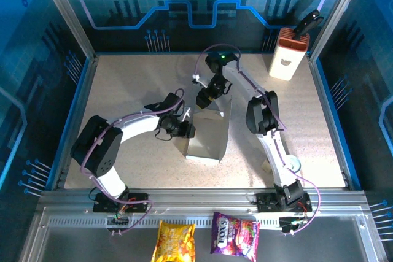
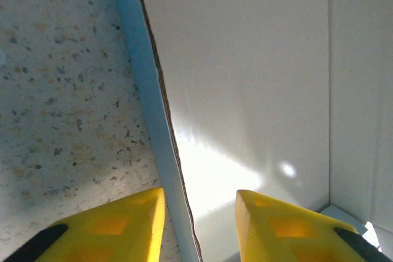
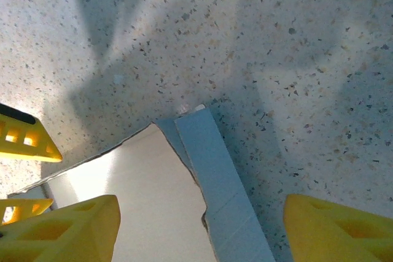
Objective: Fold the paper box
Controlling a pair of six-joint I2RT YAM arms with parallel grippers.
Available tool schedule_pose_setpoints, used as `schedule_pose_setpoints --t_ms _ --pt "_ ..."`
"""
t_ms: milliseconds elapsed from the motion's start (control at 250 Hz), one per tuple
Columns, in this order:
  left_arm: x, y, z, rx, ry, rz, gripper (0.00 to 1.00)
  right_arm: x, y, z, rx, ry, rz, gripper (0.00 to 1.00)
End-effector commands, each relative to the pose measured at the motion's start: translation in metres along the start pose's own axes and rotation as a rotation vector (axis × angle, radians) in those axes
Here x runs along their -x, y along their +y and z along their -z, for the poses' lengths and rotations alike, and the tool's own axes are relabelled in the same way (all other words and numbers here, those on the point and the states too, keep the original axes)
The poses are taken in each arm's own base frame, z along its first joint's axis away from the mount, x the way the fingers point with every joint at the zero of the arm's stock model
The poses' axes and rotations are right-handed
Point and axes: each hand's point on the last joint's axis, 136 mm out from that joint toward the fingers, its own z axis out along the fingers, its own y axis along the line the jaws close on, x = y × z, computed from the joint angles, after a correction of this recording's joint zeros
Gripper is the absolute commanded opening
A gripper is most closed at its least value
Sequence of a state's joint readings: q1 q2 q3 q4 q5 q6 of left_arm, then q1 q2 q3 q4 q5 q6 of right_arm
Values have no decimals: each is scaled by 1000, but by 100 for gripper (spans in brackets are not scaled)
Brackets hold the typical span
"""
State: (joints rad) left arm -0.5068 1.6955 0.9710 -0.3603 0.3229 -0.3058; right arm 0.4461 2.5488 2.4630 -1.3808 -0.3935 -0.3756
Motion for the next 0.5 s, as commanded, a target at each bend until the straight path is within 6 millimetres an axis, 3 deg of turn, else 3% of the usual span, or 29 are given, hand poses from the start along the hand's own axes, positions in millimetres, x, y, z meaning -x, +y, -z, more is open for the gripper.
schedule_pose_setpoints --t_ms 0,212,496 --pt "-13 2 -10 -3 47 29 31 -10 -1 -13 2 64 12 72" --pt "-14 7 -14 9 50 47 25 -24 7 -30 35 126 22 72" --pt "-13 8 -14 18 46 59 23 -38 28 -36 90 180 22 70"
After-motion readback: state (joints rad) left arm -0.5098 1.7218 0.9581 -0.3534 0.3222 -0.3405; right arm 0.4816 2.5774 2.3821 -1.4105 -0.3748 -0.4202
